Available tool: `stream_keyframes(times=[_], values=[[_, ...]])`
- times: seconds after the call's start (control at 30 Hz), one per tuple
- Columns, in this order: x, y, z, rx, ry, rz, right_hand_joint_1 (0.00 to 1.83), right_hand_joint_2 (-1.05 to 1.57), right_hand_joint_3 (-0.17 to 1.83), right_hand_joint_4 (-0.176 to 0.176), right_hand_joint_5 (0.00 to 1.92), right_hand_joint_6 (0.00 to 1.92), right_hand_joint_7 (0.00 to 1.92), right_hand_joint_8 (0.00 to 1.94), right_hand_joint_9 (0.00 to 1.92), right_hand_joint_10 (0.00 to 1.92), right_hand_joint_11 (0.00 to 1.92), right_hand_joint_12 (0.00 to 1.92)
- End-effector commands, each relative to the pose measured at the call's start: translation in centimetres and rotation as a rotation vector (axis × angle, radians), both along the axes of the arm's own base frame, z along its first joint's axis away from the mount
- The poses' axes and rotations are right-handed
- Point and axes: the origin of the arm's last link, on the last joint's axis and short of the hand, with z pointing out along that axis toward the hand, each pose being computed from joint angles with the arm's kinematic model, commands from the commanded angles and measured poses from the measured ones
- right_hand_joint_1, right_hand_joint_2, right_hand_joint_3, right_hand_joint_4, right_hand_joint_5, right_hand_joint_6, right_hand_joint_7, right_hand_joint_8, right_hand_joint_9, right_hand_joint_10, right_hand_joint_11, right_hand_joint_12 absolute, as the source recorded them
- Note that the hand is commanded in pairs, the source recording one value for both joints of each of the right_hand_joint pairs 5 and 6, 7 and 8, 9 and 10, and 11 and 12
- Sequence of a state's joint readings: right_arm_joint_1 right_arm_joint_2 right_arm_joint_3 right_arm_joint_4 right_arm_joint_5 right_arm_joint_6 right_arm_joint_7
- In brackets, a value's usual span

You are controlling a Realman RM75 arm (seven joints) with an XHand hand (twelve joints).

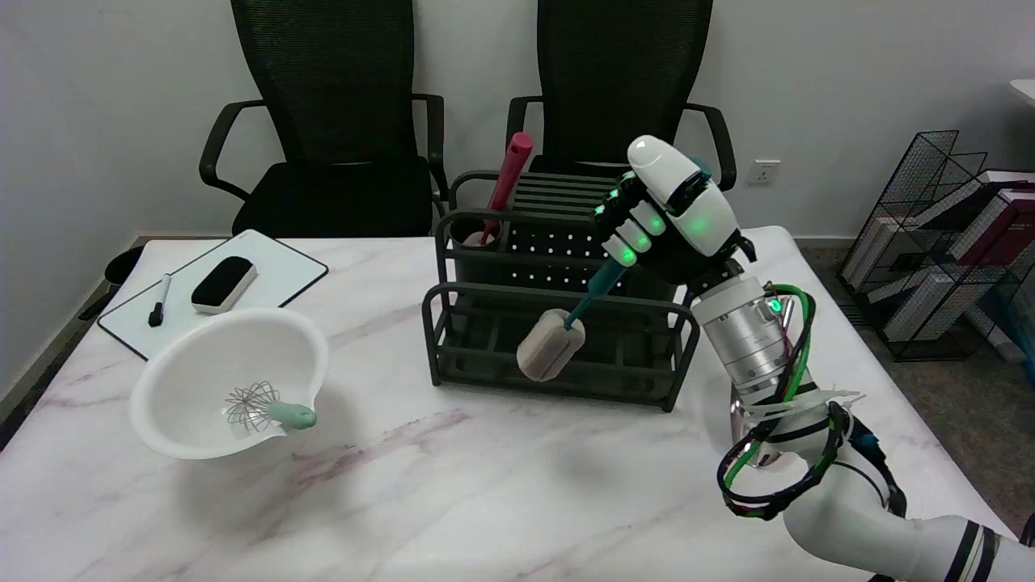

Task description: Place the blue sponge bottle brush into the kitchen storage rack.

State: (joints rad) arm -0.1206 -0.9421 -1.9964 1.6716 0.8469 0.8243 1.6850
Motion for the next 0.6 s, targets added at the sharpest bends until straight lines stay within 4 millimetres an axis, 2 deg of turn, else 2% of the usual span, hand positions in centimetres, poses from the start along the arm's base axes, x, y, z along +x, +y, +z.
stream_keyframes(times=[0.03,0.13,0.27,0.37,0.5,0.6], values=[[-3.6,1.8,-0.2,0.035,-0.082,-0.048,0.89,1.44,0.94,0.000,1.92,1.92,1.92,1.92,1.92,1.92,1.92,1.92],[-3.7,2.3,0.3,0.008,-0.074,-0.028,0.89,1.44,0.94,0.000,1.92,1.92,1.92,1.92,1.92,1.92,1.92,1.92],[-2.0,1.7,0.8,-0.004,-0.098,0.018,0.89,1.43,0.94,0.000,1.92,1.92,1.92,1.92,1.92,1.92,1.92,1.92],[0.8,0.3,2.0,-0.027,-0.086,0.070,0.89,1.44,0.94,0.000,1.92,1.92,1.92,1.92,1.92,1.92,1.92,1.92],[5.0,-1.3,5.7,-0.121,-0.038,0.103,0.89,1.47,0.88,0.000,1.92,1.92,1.92,1.92,1.92,1.92,1.92,1.92],[7.8,-2.5,8.2,-0.173,0.002,0.059,0.89,1.49,0.84,0.000,1.92,1.92,1.92,1.92,1.92,1.92,1.92,1.92]])
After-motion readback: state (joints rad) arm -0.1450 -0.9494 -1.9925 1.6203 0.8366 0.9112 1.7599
